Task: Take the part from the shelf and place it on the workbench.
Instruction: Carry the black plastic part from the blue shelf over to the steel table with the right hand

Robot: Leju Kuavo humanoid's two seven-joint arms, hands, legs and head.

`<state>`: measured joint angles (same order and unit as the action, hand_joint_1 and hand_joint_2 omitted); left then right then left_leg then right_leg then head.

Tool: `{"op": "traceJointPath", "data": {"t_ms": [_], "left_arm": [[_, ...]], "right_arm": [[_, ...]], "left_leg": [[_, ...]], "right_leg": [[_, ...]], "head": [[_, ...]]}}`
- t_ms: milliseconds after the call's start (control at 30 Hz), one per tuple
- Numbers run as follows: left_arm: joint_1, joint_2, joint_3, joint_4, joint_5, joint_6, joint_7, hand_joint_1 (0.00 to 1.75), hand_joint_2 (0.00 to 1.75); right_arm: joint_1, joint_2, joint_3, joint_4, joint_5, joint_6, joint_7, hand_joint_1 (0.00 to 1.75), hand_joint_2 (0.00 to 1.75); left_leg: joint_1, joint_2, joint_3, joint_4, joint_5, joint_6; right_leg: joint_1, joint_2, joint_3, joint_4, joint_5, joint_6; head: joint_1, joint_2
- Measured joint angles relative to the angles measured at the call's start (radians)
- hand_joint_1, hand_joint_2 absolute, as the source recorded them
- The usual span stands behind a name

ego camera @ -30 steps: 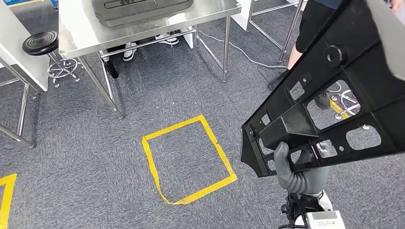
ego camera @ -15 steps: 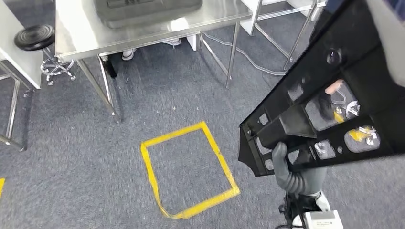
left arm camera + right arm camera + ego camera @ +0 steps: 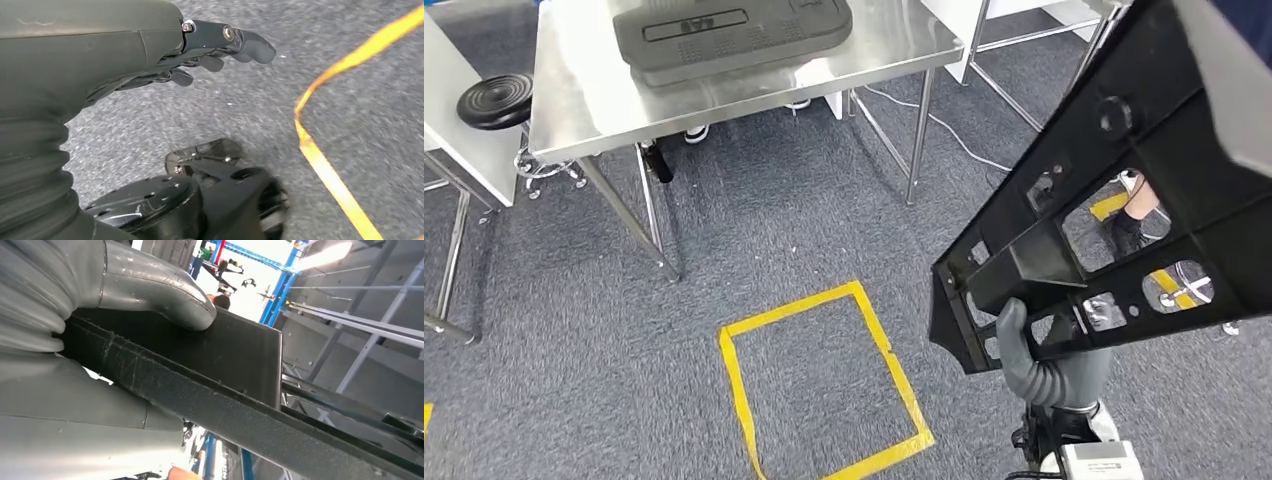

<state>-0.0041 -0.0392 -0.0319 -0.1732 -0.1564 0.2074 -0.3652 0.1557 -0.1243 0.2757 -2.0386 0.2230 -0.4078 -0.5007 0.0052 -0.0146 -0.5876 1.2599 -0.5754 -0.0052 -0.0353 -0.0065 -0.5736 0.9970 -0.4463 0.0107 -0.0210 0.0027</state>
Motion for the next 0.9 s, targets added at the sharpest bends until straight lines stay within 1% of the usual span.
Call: {"op": "traceJointPath", "data": {"t_ms": [33,67,100,133,167,200,233,267,300,333,367,400,433,467,500,533,567,600,633,667,700,733,767,800,833,867,900], "left_arm": [[0.001,0.0,0.0,0.0,0.0,-0.001,0.0,0.0,1.75],[0.002,0.0,0.0,0.0,-0.001,-0.001,0.0,0.0,1.75],[0.004,0.001,0.0,0.0,-0.001,-0.001,0.001,0.0,1.75],[0.005,0.001,0.0,0.0,-0.001,-0.001,0.001,0.0,1.75],[0.007,0.002,0.0,0.001,-0.001,-0.001,0.001,0.0,1.75],[0.011,0.001,0.0,0.003,-0.001,-0.001,0.001,0.0,1.75],[0.013,0.0,0.0,0.004,-0.001,-0.001,0.001,0.0,1.75],[0.014,-0.001,0.0,0.005,-0.001,-0.001,0.002,0.0,1.75],[0.014,-0.001,0.0,0.006,-0.001,-0.001,0.003,0.0,1.75],[0.011,-0.001,0.0,0.005,-0.001,-0.001,0.003,0.0,1.75],[0.007,-0.001,0.0,0.004,-0.001,-0.001,0.003,0.0,1.75],[0.004,0.0,0.0,0.003,-0.001,-0.001,0.002,0.0,1.75],[0.0,0.0,0.0,0.003,-0.001,-0.001,0.002,0.0,1.75],[-0.002,0.001,0.0,0.002,-0.001,-0.001,0.002,0.0,1.75],[-0.004,0.002,0.0,0.002,-0.001,-0.001,0.002,0.0,1.75],[-0.004,0.003,0.0,0.002,-0.001,-0.001,0.002,0.0,1.75],[-0.004,0.003,0.0,0.002,-0.001,-0.001,0.002,0.0,1.75],[-0.003,0.003,0.0,0.002,-0.001,-0.002,0.002,0.0,1.75],[-0.003,0.003,0.0,0.003,-0.001,-0.002,0.002,0.0,1.75],[-0.002,0.002,0.0,0.003,-0.001,-0.002,0.002,0.0,1.75],[0.0,0.001,0.0,0.003,-0.001,-0.002,0.002,0.0,1.75],[0.001,-0.001,0.0,0.004,0.0,-0.002,0.002,0.0,1.75],[0.001,-0.003,0.0,0.004,0.0,-0.002,0.002,0.0,1.75],[0.002,-0.005,0.0,0.005,0.0,-0.003,0.002,0.0,1.75],[0.001,-0.005,0.0,0.005,0.0,-0.003,0.002,0.0,1.75],[0.0,-0.005,0.0,0.004,0.0,-0.003,0.002,0.0,1.75],[0.0,-0.004,0.0,0.004,0.0,-0.003,0.001,0.0,1.75]], "right_arm": [[0.0,0.0,0.0,0.0,0.0,0.0,0.0,1.75,1.75],[0.001,0.0,0.001,0.0,0.001,0.0,0.0,1.75,1.75],[0.001,0.0,0.001,0.0,0.001,0.0,0.0,1.75,1.75],[0.001,0.001,0.001,0.0,0.001,-0.001,0.0,1.75,1.75],[0.001,0.001,0.001,0.001,0.001,-0.001,0.0,1.75,1.75],[0.001,0.001,0.001,0.002,0.0,-0.001,0.0,1.75,1.75],[0.001,0.001,0.001,0.003,0.0,-0.001,0.0,1.75,1.75],[0.001,0.001,0.001,0.005,-0.001,-0.001,0.001,1.75,1.75],[0.001,0.001,0.002,0.005,-0.002,-0.002,0.001,1.75,1.75],[0.0,0.001,0.002,0.006,-0.002,-0.002,0.001,1.75,1.75],[-0.002,0.001,0.003,0.005,-0.002,-0.002,0.002,1.75,1.75],[-0.003,0.001,0.004,0.005,-0.002,-0.002,0.002,1.75,1.75],[-0.004,0.001,0.005,0.005,-0.002,-0.002,0.001,1.75,1.75],[-0.005,0.0,0.006,0.005,-0.002,-0.002,0.002,1.75,1.75],[-0.005,-0.001,0.006,0.005,-0.002,-0.002,0.002,1.75,1.75],[-0.005,-0.002,0.006,0.006,-0.002,-0.002,0.002,1.75,1.75],[-0.005,-0.002,0.006,0.006,-0.002,-0.002,0.002,1.75,1.75],[-0.005,-0.002,0.006,0.006,-0.002,-0.002,0.002,1.75,1.75],[-0.005,-0.003,0.006,0.006,-0.002,-0.002,0.002,1.75,1.75],[-0.005,-0.003,0.006,0.006,-0.002,-0.002,0.002,1.75,1.75],[-0.005,-0.003,0.006,0.006,-0.003,-0.002,0.002,1.75,1.75],[-0.005,-0.003,0.006,0.006,-0.004,-0.002,0.002,1.75,1.75],[-0.005,-0.003,0.006,0.006,-0.004,-0.002,0.003,1.75,1.75],[-0.005,-0.003,0.006,0.006,-0.005,-0.002,0.003,1.75,1.75],[-0.005,-0.003,0.006,0.006,-0.005,-0.002,0.003,1.75,1.75],[-0.006,-0.003,0.006,0.006,-0.005,-0.002,0.004,1.75,1.75],[-0.006,-0.003,0.006,0.006,-0.005,-0.002,0.004,1.75,1.75]], "left_leg": [[0.002,0.001,-0.038,0.03,-0.043,-0.004],[0.005,0.002,-0.067,0.038,-0.087,-0.008],[0.009,0.003,-0.087,0.025,-0.116,-0.012],[0.013,0.006,-0.098,-0.007,-0.115,-0.016],[0.018,0.009,-0.103,-0.053,-0.078,-0.021],[0.024,0.014,-0.106,-0.106,-0.006,-0.025],[0.026,0.022,-0.106,-0.146,0.064,-0.026],[0.025,0.027,-0.103,-0.168,0.118,-0.023],[0.023,0.031,-0.099,-0.176,0.145,-0.016],[0.017,0.033,-0.089,-0.172,0.142,-0.006],[0.015,0.029,-0.079,-0.173,0.137,0.005],[0.014,0.027,-0.069,-0.179,0.131,0.015],[0.013,0.024,-0.057,-0.186,0.126,0.024],[0.013,0.02,-0.046,-0.194,0.121,0.032],[0.011,0.016,-0.033,-0.201,0.113,0.038],[0.009,0.012,-0.019,-0.207,0.104,0.043],[0.007,0.008,-0.004,-0.211,0.094,0.045],[0.006,0.003,0.012,-0.214,0.082,0.047],[0.005,-0.001,0.028,-0.215,0.07,0.047],[0.004,-0.004,0.044,-0.215,0.058,0.047],[0.003,-0.007,0.056,-0.216,0.045,0.046],[0.001,-0.01,0.068,-0.217,0.033,0.044],[-0.001,-0.013,0.077,-0.22,0.022,0.039],[-0.004,-0.014,0.086,-0.223,0.016,0.035],[-0.007,-0.015,0.097,-0.225,0.015,0.03],[-0.008,-0.014,0.1,-0.221,0.018,0.025],[-0.01,-0.011,0.093,-0.198,0.029,0.021]], "right_leg": [[-0.001,0.001,0.019,-0.003,-0.013,0.0],[-0.002,0.004,0.039,-0.005,-0.028,0.001],[-0.004,0.006,0.06,-0.006,-0.043,0.003],[-0.006,0.009,0.083,-0.006,-0.059,0.007],[-0.009,0.01,0.104,-0.006,-0.077,0.013],[-0.009,0.012,0.123,-0.004,-0.094,0.019],[-0.008,0.013,0.137,-0.003,-0.112,0.027],[-0.007,0.014,0.15,-0.003,-0.129,0.035],[-0.005,0.015,0.164,-0.002,-0.14,0.045],[-0.006,0.015,0.173,0.002,-0.141,0.058],[-0.009,0.015,0.173,0.018,-0.135,0.07],[-0.011,0.014,0.157,0.055,-0.121,0.079],[-0.012,0.014,0.119,0.11,-0.11,0.082],[-0.01,0.013,0.069,0.177,-0.11,0.078],[-0.006,0.013,0.015,0.24,-0.124,0.068],[-0.001,0.013,-0.036,0.286,-0.152,0.057],[0.004,0.013,-0.077,0.307,-0.184,0.045],[0.009,0.013,-0.105,0.301,-0.207,0.038],[0.014,0.013,-0.119,0.27,-0.211,0.037],[0.02,0.012,-0.125,0.218,-0.186,0.04],[0.027,0.011,-0.124,0.155,-0.129,0.048],[0.033,0.009,-0.121,0.1,-0.065,0.052],[0.038,0.008,-0.114,0.061,-0.008,0.049],[0.04,0.008,-0.107,0.039,0.033,0.042],[0.04,0.008,-0.097,0.031,0.046,0.031],[0.034,0.009,-0.082,0.024,0.051,0.022],[0.028,0.009,-0.068,0.013,0.051,0.015]], "head": [[0.0,0.0],[0.0,0.0],[0.0,0.0],[0.0,0.0],[-0.001,0.0],[-0.002,0.0],[-0.004,0.0],[-0.005,0.0],[-0.006,0.0],[-0.006,0.0],[-0.004,0.0],[-0.003,0.0],[-0.001,0.0],[0.002,0.0],[0.004,0.0],[0.006,0.0],[0.006,0.0],[0.006,0.0],[0.006,0.0],[0.006,0.0],[0.007,0.0],[0.006,0.0],[0.007,0.0],[0.007,0.0],[0.007,0.0],[0.007,0.0],[0.007,0.0]]}}
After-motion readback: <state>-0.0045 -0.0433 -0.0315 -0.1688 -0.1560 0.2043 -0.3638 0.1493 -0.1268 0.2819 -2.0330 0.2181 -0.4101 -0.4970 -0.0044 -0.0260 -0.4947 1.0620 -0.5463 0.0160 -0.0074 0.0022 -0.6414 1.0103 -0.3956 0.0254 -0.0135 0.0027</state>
